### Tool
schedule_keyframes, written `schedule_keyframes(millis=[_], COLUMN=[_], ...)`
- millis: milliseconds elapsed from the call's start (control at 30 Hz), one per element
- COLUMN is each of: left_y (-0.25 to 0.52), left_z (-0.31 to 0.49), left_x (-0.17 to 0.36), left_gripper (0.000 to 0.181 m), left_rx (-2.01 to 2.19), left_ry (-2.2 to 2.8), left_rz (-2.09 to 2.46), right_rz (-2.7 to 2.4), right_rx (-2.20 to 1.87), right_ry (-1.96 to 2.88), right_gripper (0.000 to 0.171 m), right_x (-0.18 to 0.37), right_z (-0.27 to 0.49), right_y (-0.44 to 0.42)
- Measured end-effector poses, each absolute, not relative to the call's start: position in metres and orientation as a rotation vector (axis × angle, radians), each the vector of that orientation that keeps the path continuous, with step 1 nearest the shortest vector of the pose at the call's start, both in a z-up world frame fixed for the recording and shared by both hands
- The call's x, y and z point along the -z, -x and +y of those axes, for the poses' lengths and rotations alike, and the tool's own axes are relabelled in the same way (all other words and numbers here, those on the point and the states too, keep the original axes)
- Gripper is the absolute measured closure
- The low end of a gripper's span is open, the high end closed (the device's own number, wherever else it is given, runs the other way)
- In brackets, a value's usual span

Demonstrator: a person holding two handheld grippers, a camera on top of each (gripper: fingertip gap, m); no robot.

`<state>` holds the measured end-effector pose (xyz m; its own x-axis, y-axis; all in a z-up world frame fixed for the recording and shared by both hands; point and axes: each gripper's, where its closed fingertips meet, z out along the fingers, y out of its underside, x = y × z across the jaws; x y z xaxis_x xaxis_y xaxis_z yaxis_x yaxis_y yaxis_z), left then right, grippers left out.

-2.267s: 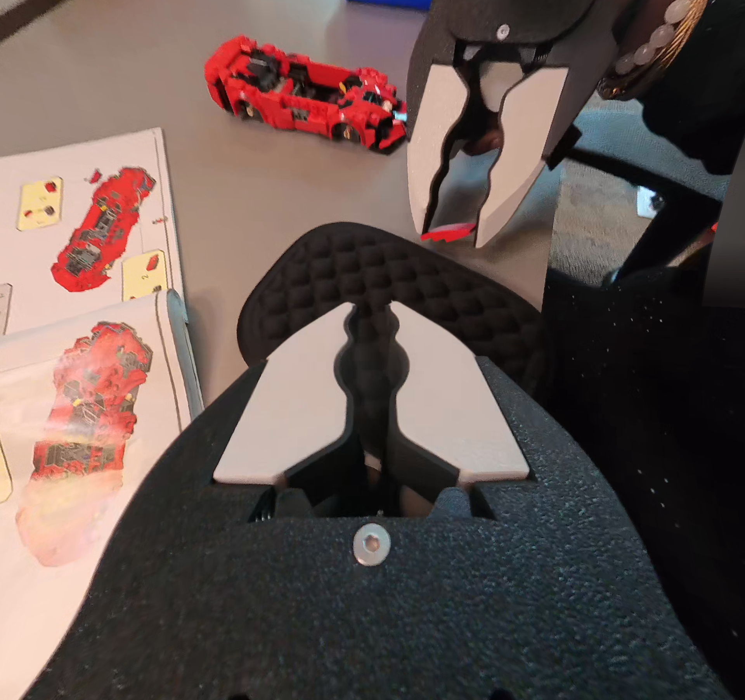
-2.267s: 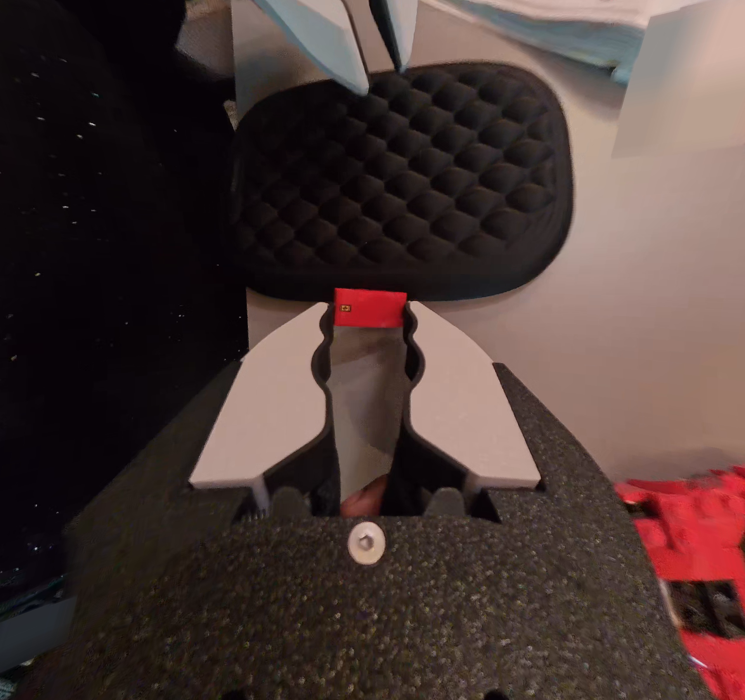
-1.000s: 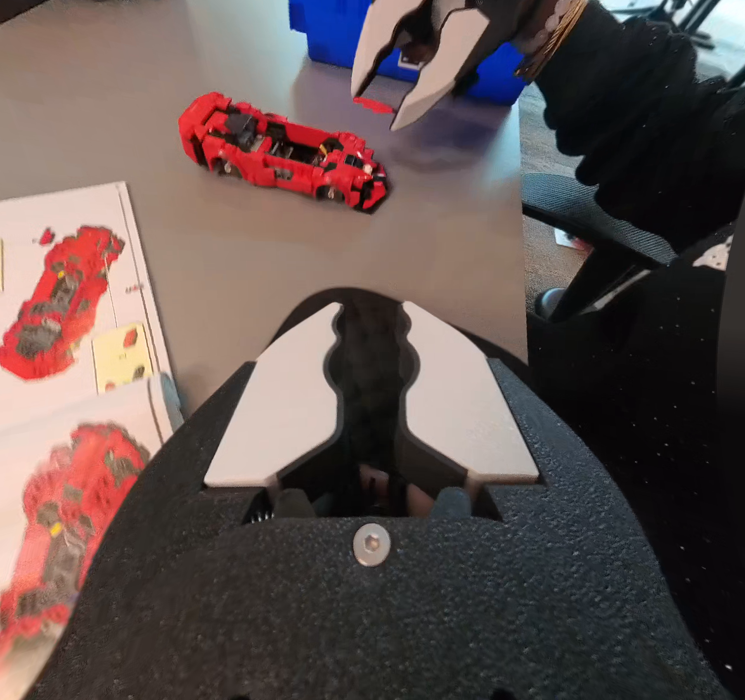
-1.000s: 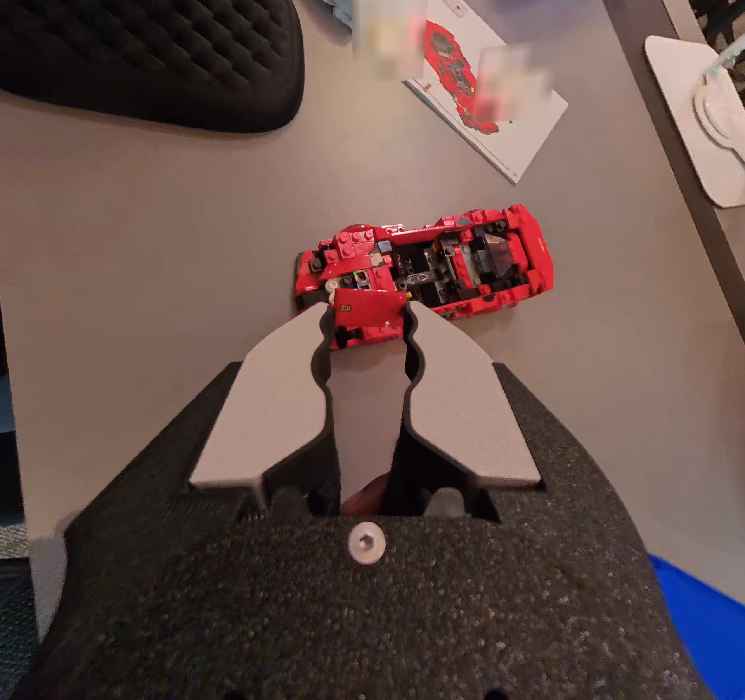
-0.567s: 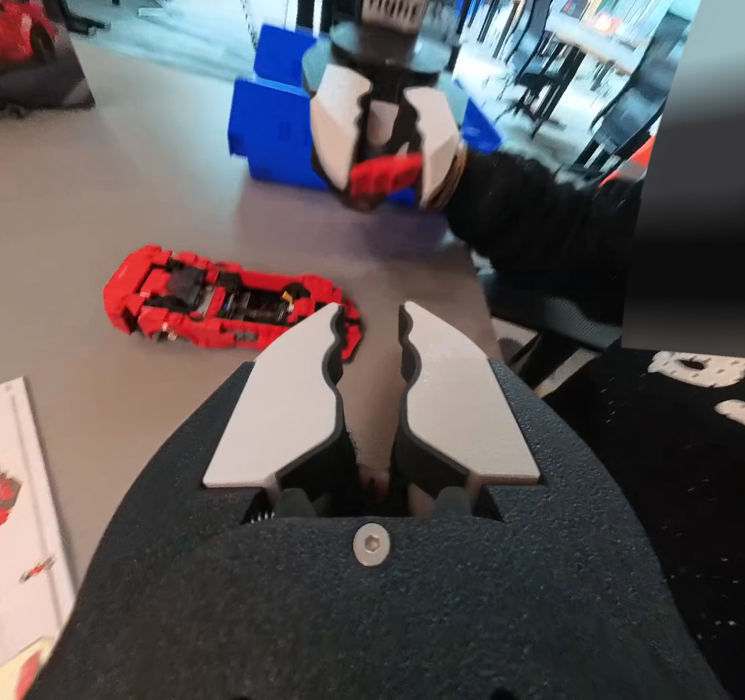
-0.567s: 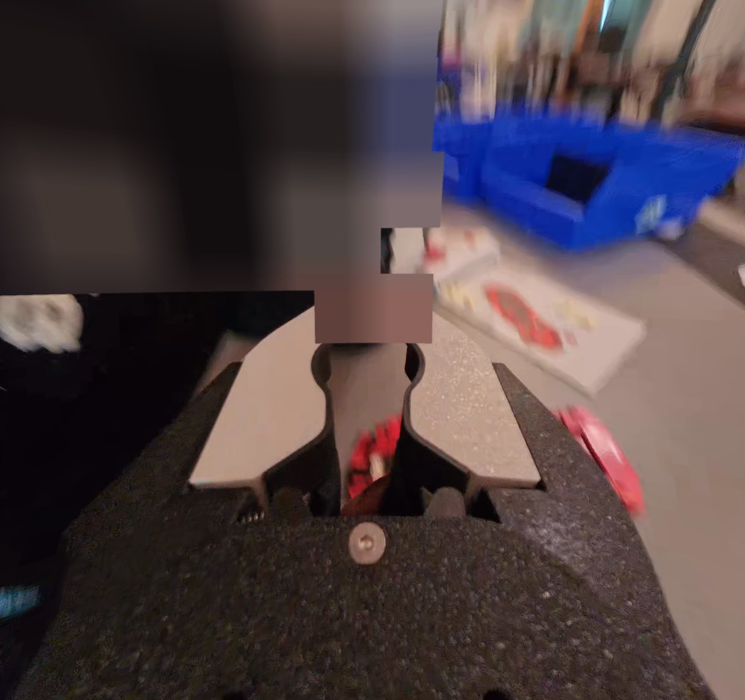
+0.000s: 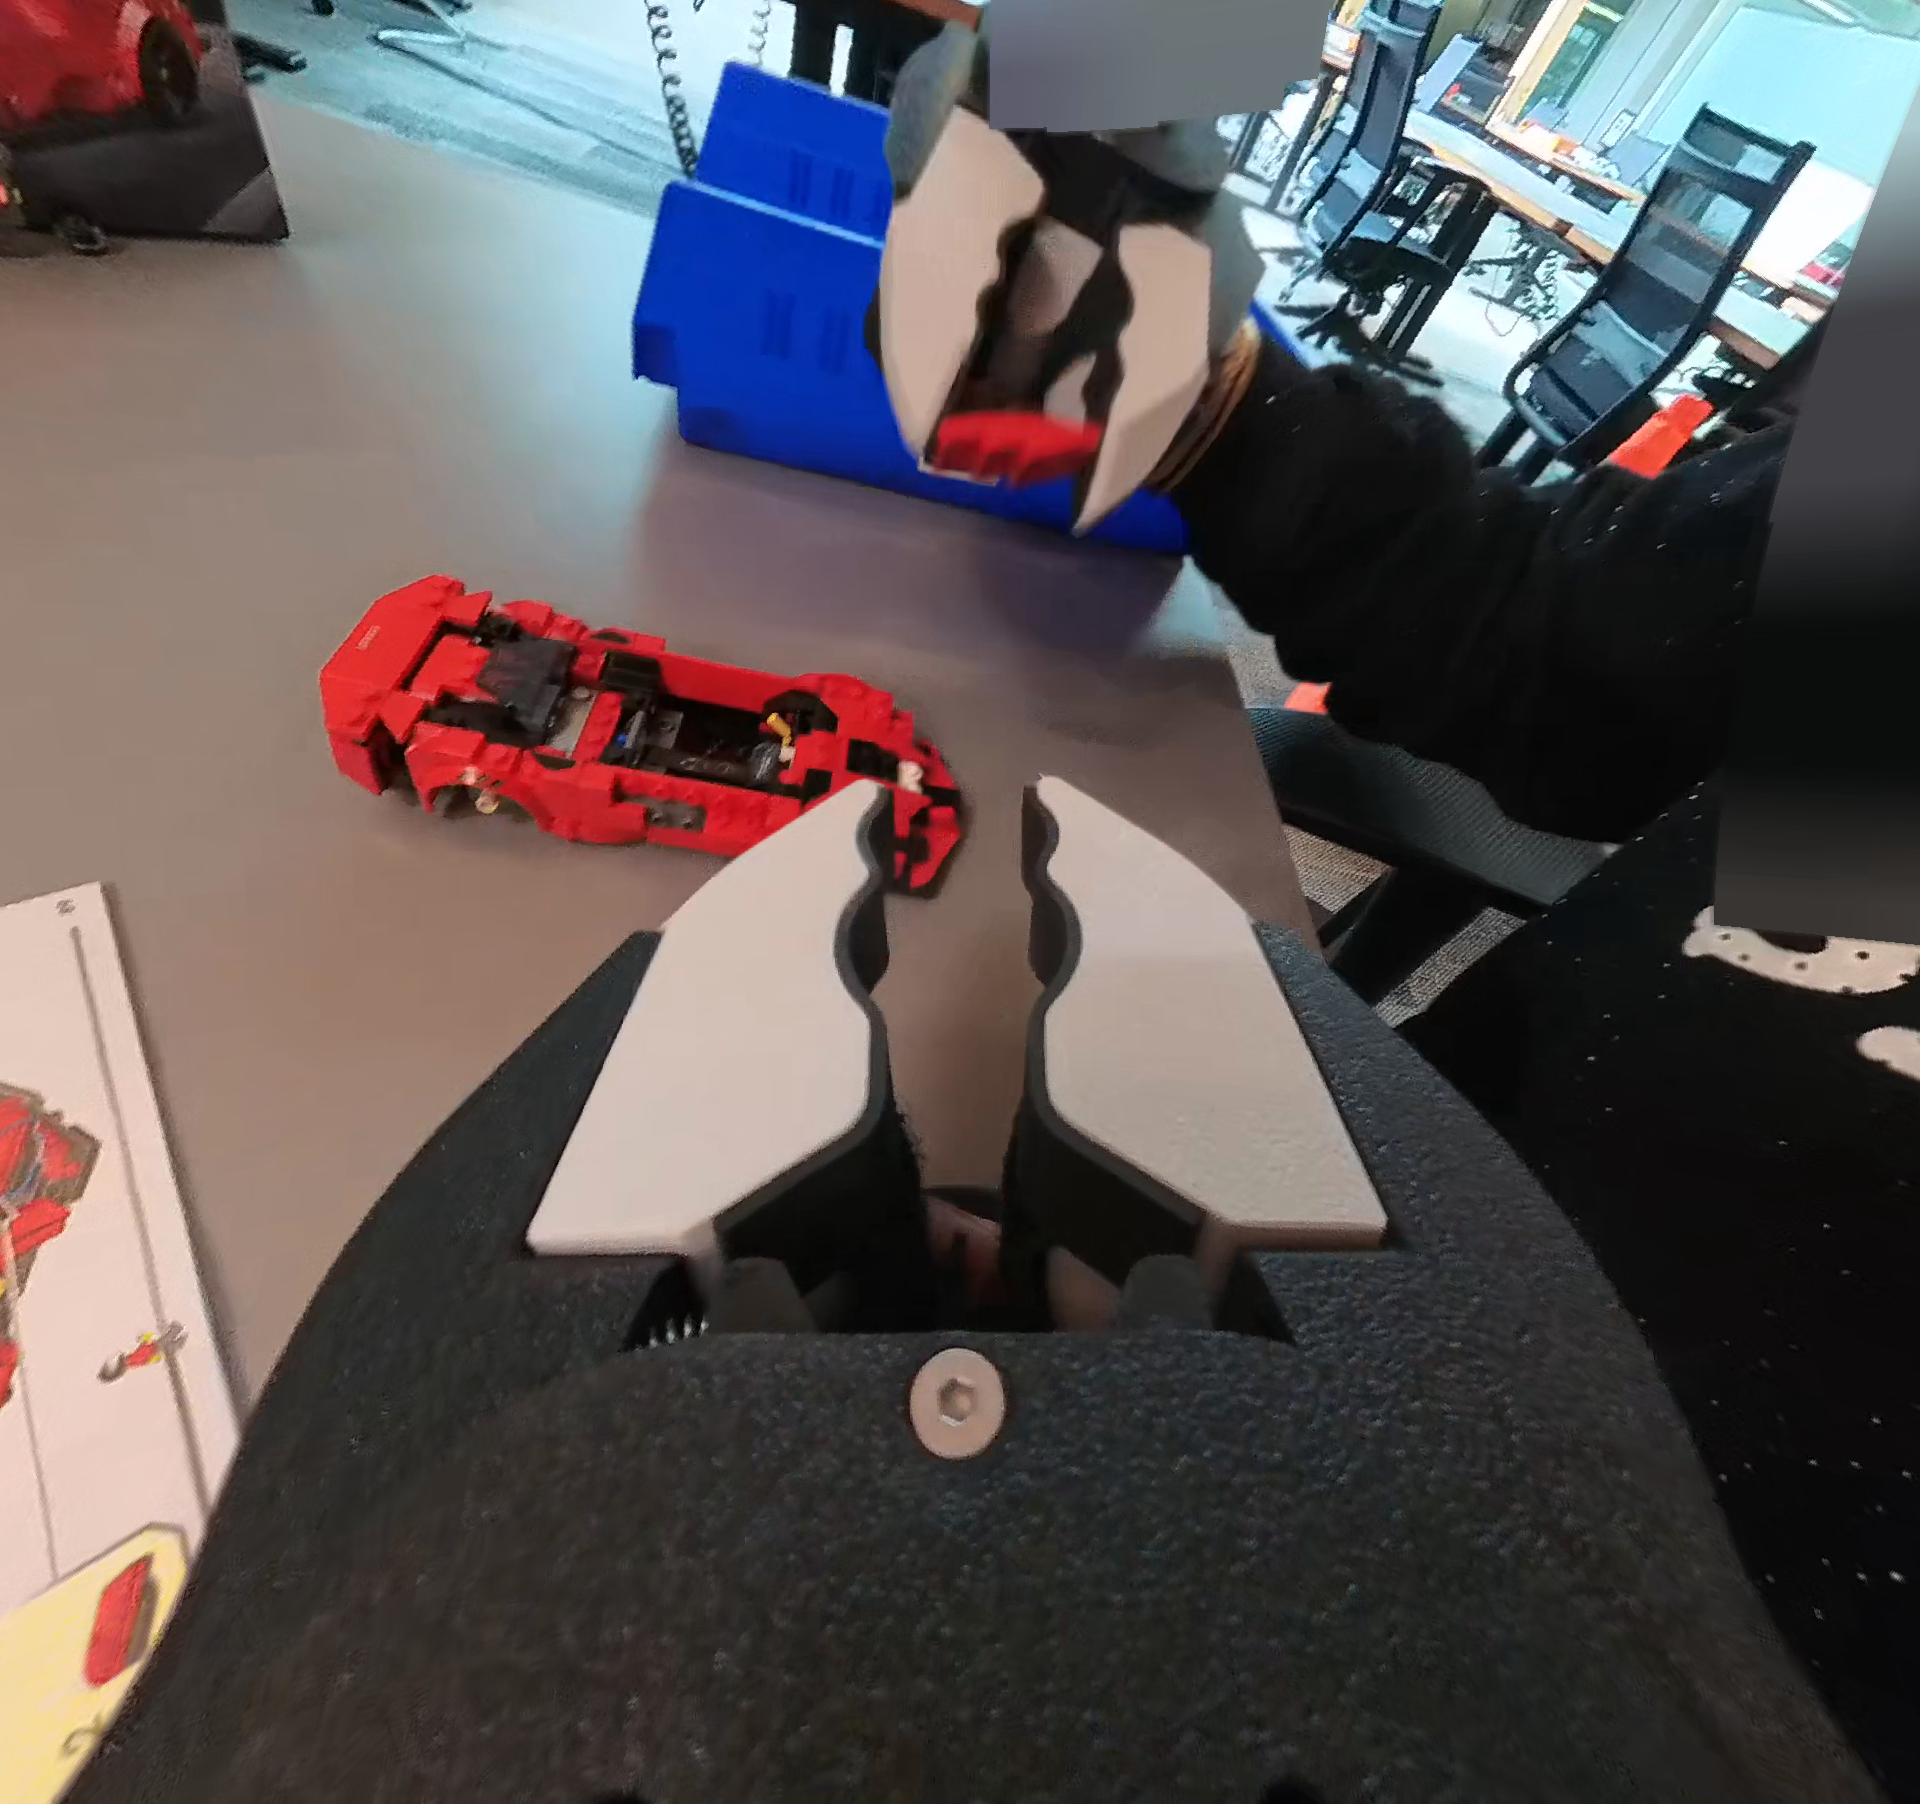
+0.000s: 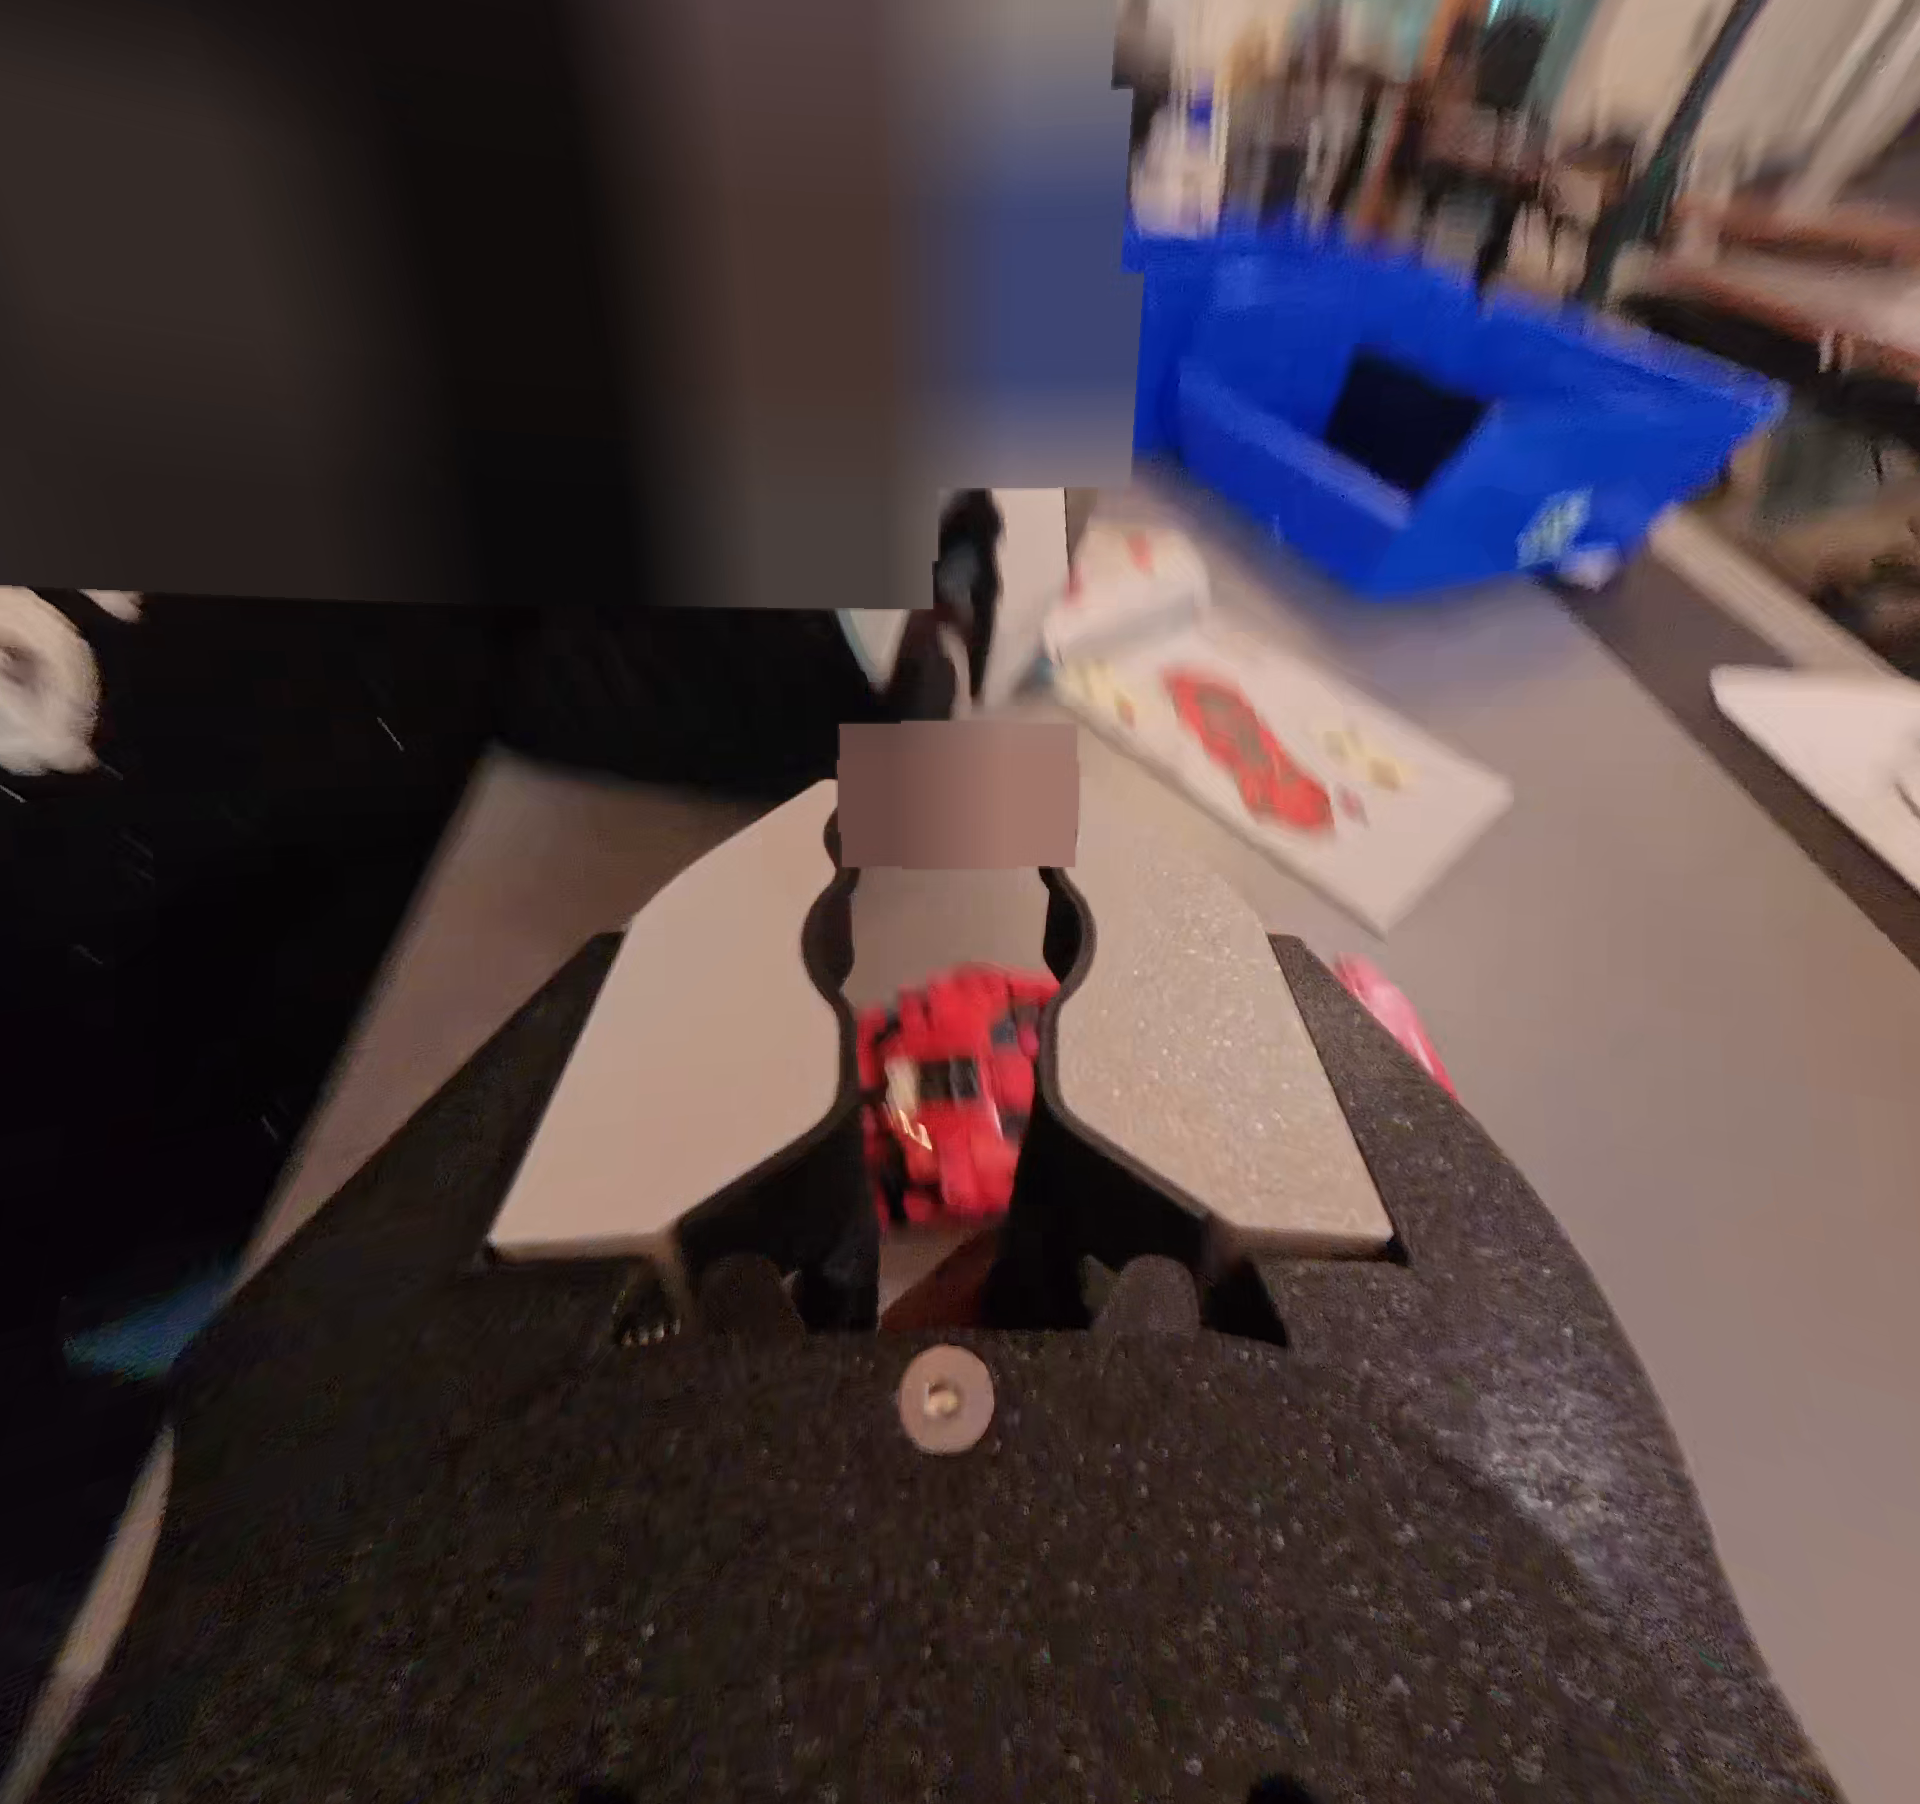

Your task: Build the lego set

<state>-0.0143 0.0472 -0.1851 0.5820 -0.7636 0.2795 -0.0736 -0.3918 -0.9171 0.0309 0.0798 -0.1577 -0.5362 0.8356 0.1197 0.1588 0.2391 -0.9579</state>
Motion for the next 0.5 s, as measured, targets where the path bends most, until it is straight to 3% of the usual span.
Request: schedule_keyframes(millis=[200, 500], left_y=[0.019, 0.001], left_z=[0.056, 0.082], left_x=[0.206, 0.215], left_gripper=[0.170, 0.178], left_rx=[0.859, 0.736], left_ry=[1.925, 1.949], left_rz=[0.689, 0.865], right_rz=[-2.300, -2.446], right_rx=[-0.618, -0.478], right_ry=[1.030, 1.094], right_gripper=[0.138, 0.138], right_x=[0.239, 0.259], right_z=[0.093, 0.100], right_y=[-0.029, -0.030])
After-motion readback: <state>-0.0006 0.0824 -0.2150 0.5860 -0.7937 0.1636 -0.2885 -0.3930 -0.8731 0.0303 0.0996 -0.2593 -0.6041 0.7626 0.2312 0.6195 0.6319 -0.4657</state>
